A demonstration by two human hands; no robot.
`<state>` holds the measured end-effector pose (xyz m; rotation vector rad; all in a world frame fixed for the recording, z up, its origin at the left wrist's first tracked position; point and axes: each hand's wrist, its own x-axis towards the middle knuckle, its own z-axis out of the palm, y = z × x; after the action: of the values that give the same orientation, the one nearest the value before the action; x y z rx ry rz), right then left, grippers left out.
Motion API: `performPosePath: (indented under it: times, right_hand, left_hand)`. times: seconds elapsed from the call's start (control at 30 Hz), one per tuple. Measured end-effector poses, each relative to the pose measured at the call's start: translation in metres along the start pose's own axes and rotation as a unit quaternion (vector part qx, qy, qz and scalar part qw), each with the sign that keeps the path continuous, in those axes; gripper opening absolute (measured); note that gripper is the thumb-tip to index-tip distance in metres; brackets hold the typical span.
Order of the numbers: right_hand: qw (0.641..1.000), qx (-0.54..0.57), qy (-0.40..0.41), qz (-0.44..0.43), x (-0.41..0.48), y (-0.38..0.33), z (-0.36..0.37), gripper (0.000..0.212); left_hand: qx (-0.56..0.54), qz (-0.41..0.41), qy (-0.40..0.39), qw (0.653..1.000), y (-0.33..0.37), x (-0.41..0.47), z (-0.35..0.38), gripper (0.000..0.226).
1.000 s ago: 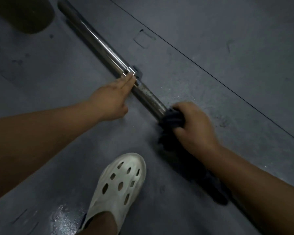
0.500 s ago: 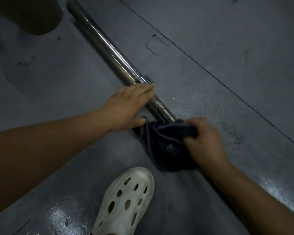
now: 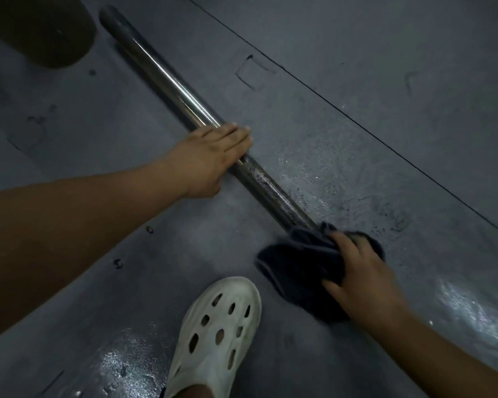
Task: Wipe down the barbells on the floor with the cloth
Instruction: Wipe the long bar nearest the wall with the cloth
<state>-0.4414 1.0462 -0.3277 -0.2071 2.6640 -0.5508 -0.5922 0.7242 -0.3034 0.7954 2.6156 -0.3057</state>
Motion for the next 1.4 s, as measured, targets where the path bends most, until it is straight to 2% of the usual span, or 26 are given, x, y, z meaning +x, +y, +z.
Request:
performPosePath:
  times: [0.1, 0.23, 0.33, 0.43, 0.5, 0.57, 0.67, 0.73, 0.83, 0.9, 0.97, 1.03, 1.13, 1.2, 1.3, 1.4]
  right_hand:
    - [0.997, 0.072, 0.000, 0.008, 0.003, 0.000, -0.018, 0.070]
    - [0.977, 0.180, 0.107, -0.026, 0.108, -0.087, -0.013, 0.063]
    - [0.981, 0.184, 0.062, -0.017, 0.159, -0.148, 0.011, 0.072]
    - [0.996, 0.066, 0.053, -0.021, 0.115, -0.128, 0.030, 0.085]
    - [0.994, 0.098, 0.047, -0.003, 0.055, -0.084, 0.031, 0.090]
    - [0.993, 0.117, 0.001, 0.030, -0.004, -0.036, 0.024, 0.088]
    - [0.994, 0.075, -0.052, 0.051, -0.058, 0.001, 0.007, 0.076]
    - [0.993, 0.109, -0.015, 0.039, -0.039, -0.012, 0.001, 0.066]
    - [0.989, 0.136, 0.057, -0.007, 0.024, -0.066, 0.012, 0.069]
    - [0.990, 0.129, 0.042, -0.025, 0.038, -0.093, 0.029, 0.077]
    - [0.997, 0.057, 0.035, -0.032, 0.008, -0.087, 0.045, 0.086]
    - [0.999, 0.015, 0.033, -0.028, -0.038, -0.058, 0.053, 0.090]
    - [0.999, 0.042, 0.003, 0.019, -0.102, -0.007, 0.056, 0.092]
    - [0.997, 0.065, -0.002, 0.050, -0.127, 0.013, 0.050, 0.088]
    - [0.990, 0.107, 0.040, 0.081, -0.126, 0.011, 0.046, 0.081]
    - [0.995, 0.067, 0.039, 0.064, -0.118, -0.010, 0.053, 0.091]
  left_hand:
    - [0.005, -0.005, 0.046, 0.999, -0.003, -0.002, 0.006, 0.098]
    - [-0.019, -0.007, 0.075, 0.997, 0.002, -0.018, 0.013, 0.100]
    - [-0.024, -0.003, 0.113, 0.993, 0.001, -0.035, 0.022, 0.081]
    - [-0.101, -0.053, 0.136, 0.984, 0.008, -0.040, 0.018, 0.072]
    - [-0.120, -0.060, 0.139, 0.981, 0.014, -0.030, 0.012, 0.070]
    - [-0.108, -0.011, 0.115, 0.987, 0.022, -0.019, 0.009, 0.069]
    - [-0.071, 0.057, 0.078, 0.993, 0.035, -0.022, 0.029, 0.064]
    - [-0.056, 0.047, 0.086, 0.994, 0.045, -0.034, 0.040, 0.065]
    - [-0.050, 0.004, 0.104, 0.993, 0.057, -0.049, 0.042, 0.063]
    - [-0.040, -0.021, 0.097, 0.994, 0.063, -0.056, 0.038, 0.060]
    - [-0.048, -0.042, 0.089, 0.994, 0.077, -0.063, 0.031, 0.055]
    - [-0.071, -0.002, 0.098, 0.993, 0.108, -0.069, 0.026, 0.051]
    - [-0.125, 0.145, 0.083, 0.978, 0.189, -0.077, 0.034, 0.069]
    - [-0.136, 0.179, 0.040, 0.974, 0.231, -0.087, 0.044, 0.078]
    - [-0.103, 0.188, 0.028, 0.976, 0.234, -0.087, 0.057, 0.082]
    - [-0.071, 0.250, 0.013, 0.966, 0.218, -0.074, 0.060, 0.082]
